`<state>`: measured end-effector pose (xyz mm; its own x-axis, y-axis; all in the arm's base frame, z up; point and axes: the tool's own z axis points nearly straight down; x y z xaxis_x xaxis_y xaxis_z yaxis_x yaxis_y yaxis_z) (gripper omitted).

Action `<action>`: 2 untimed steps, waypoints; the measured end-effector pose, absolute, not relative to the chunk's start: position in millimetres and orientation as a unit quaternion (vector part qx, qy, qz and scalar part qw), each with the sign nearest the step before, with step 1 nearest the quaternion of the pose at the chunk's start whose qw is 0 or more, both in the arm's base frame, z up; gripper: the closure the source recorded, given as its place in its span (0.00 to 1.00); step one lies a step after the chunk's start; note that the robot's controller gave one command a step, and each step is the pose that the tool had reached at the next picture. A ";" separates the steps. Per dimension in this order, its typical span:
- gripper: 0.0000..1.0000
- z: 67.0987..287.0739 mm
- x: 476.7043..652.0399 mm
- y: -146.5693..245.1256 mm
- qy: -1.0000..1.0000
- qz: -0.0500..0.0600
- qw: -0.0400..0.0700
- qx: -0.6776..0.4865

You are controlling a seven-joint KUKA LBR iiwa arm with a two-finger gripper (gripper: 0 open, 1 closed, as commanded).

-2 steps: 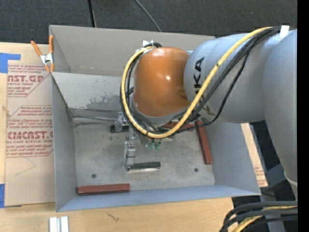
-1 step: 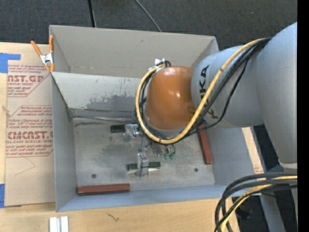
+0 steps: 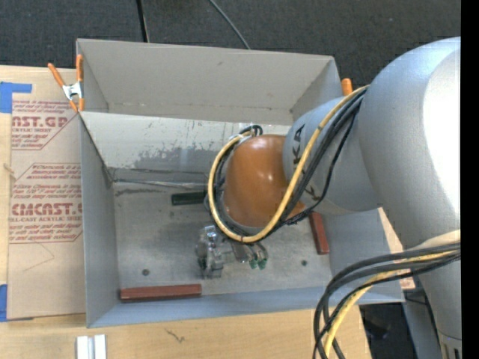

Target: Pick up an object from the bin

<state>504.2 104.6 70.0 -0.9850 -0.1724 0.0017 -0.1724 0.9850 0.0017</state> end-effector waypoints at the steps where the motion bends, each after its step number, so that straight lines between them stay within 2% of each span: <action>1: 1.00 70.0 504.1 104.6 -0.996 -0.001 0.001 0.086; 2: 1.00 88.0 503.7 98.3 -0.996 -0.001 0.007 0.089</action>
Offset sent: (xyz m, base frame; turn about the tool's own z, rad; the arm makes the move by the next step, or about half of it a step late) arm 0.0157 -0.0362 0.1113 -0.0029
